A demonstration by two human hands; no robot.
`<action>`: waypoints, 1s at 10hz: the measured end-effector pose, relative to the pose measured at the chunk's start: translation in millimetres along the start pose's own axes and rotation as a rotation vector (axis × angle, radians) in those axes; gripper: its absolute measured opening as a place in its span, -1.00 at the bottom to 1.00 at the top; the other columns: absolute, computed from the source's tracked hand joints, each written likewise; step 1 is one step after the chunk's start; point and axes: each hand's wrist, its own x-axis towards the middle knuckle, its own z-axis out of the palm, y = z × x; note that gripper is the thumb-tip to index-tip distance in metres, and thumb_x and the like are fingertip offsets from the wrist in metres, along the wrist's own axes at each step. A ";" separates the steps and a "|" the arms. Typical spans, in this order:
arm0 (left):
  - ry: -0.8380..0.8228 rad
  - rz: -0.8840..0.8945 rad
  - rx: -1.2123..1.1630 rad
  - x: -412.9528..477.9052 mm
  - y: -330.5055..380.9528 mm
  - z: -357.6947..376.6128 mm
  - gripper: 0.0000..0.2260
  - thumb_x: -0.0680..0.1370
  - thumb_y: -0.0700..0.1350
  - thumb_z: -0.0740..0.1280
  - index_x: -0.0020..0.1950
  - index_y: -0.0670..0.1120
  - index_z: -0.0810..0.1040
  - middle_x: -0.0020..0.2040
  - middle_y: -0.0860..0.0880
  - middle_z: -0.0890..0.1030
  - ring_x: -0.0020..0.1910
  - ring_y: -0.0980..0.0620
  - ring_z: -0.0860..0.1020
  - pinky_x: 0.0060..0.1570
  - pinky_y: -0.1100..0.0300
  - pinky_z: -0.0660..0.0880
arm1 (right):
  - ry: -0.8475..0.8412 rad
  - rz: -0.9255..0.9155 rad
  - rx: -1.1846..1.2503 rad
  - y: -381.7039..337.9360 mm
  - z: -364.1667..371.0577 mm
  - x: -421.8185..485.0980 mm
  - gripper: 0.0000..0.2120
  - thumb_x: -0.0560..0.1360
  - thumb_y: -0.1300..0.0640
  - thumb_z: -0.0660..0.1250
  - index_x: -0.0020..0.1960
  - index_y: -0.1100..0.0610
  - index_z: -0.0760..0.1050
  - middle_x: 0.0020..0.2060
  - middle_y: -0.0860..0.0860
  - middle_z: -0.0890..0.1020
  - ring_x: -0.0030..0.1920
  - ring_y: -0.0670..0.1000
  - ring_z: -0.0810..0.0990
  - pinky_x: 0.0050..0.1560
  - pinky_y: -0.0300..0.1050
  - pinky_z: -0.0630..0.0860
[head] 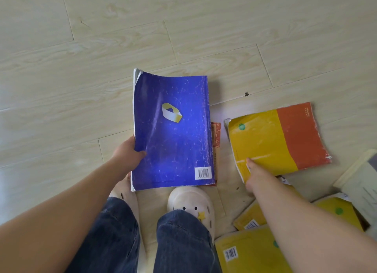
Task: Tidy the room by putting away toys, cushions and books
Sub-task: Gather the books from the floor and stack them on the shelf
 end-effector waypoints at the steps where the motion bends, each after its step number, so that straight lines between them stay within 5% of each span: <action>1: -0.022 0.004 -0.022 -1.7 -3.3 3.5 -0.78 0.52 -0.34 0.19 0.05 -0.06 0.45 -0.04 -0.10 0.58 -0.04 -0.16 0.56 -0.03 0.01 0.52 | -0.143 -0.184 0.133 6.6 4.6 -26.0 -0.71 0.59 0.13 0.20 -0.08 -0.25 0.20 0.35 0.24 0.40 0.32 0.23 0.40 0.41 0.07 0.25; 2: -0.043 0.023 -0.042 -2.7 -2.9 5.8 -0.75 0.53 -0.35 0.17 0.06 -0.03 0.44 -0.08 -0.04 0.56 -0.10 -0.09 0.54 -0.11 0.07 0.50 | -0.490 -0.092 0.708 -4.1 9.9 -24.8 -0.76 0.53 0.20 0.33 0.19 0.09 0.48 0.14 0.14 0.56 0.09 0.12 0.59 -0.16 -0.15 0.64; 3: -0.074 -0.015 -0.101 1.5 -10.6 0.1 -0.75 0.53 -0.34 0.17 0.12 -0.08 0.46 0.00 -0.09 0.59 -0.10 -0.09 0.58 -0.18 0.09 0.53 | -0.657 -0.019 0.811 -4.6 12.0 -52.3 -0.86 0.54 0.20 0.29 0.00 0.26 0.54 -0.14 0.15 0.66 -0.21 0.05 0.69 -0.41 -0.20 0.61; 4: -0.117 -0.061 -0.334 1.5 -11.7 -4.3 -0.77 0.61 -0.15 0.19 0.24 -0.13 0.48 0.04 -0.14 0.64 -0.13 -0.08 0.64 -0.22 0.11 0.56 | -0.850 -0.059 0.508 7.2 5.5 -71.9 -0.86 0.45 0.18 0.30 -0.02 0.19 0.51 -0.29 0.10 0.67 -0.36 0.01 0.68 -0.45 -0.24 0.59; 5: -0.208 -0.229 -0.718 0.0 -4.3 -7.7 -0.48 0.60 0.25 -0.01 0.22 -0.11 0.49 -0.12 -0.12 0.65 -0.19 -0.04 0.64 -0.25 0.11 0.55 | -0.824 -0.263 -0.096 27.1 7.6 -61.6 -0.84 0.52 0.21 0.28 0.09 0.08 0.45 -0.08 0.06 0.63 -0.17 0.06 0.64 -0.36 -0.15 0.62; 6: -0.310 -0.199 -0.626 -3.5 -3.4 -3.2 -0.42 0.49 0.35 0.11 0.30 -0.05 0.41 0.13 -0.12 0.61 0.02 -0.13 0.61 -0.01 -0.11 0.58 | -0.669 -0.515 -0.679 42.5 11.6 -47.4 -0.77 0.52 0.17 0.34 0.16 0.12 0.45 0.06 0.06 0.58 -0.02 0.06 0.59 -0.19 -0.03 0.64; 7: -0.107 -0.158 -0.315 -5.4 -6.3 9.2 -0.32 0.44 0.07 0.43 0.43 -0.04 0.15 0.28 -0.10 0.43 0.24 -0.17 0.47 0.20 -0.12 0.46 | -0.572 -0.794 -1.166 46.8 21.4 -42.5 -0.70 0.50 -0.02 0.34 0.11 0.14 0.40 0.03 0.01 0.54 0.04 0.03 0.52 -0.01 -0.05 0.51; 8: 0.112 -0.147 0.033 -8.9 -4.0 14.5 -0.25 0.42 0.06 0.46 0.46 -0.03 0.11 0.35 -0.17 0.29 0.31 -0.21 0.35 0.23 -0.09 0.38 | -0.301 -1.032 -1.334 45.9 31.4 -48.2 -0.66 0.49 -0.09 0.32 0.06 0.14 0.36 -0.06 0.02 0.48 0.01 0.09 0.51 -0.05 -0.03 0.45; 9: 0.183 -0.106 0.303 -2.9 -7.3 15.4 -0.14 0.36 0.13 0.49 0.50 0.06 0.05 0.41 -0.15 0.20 0.38 -0.22 0.22 0.31 -0.11 0.28 | -0.121 -1.009 -1.055 41.9 34.3 -33.3 -0.44 0.35 -0.09 0.45 0.23 0.13 0.37 0.11 0.06 0.48 0.13 0.12 0.48 0.11 0.01 0.48; 10: 0.120 -0.119 0.096 7.7 -7.7 16.6 -0.11 0.33 0.06 0.53 0.50 0.00 0.08 0.43 -0.12 0.23 0.39 -0.20 0.25 0.32 -0.19 0.33 | -0.359 -0.709 -0.764 40.9 37.4 -19.5 -0.25 0.07 -0.16 0.51 0.18 0.09 0.41 0.15 0.08 0.54 0.10 0.10 0.56 0.13 0.11 0.54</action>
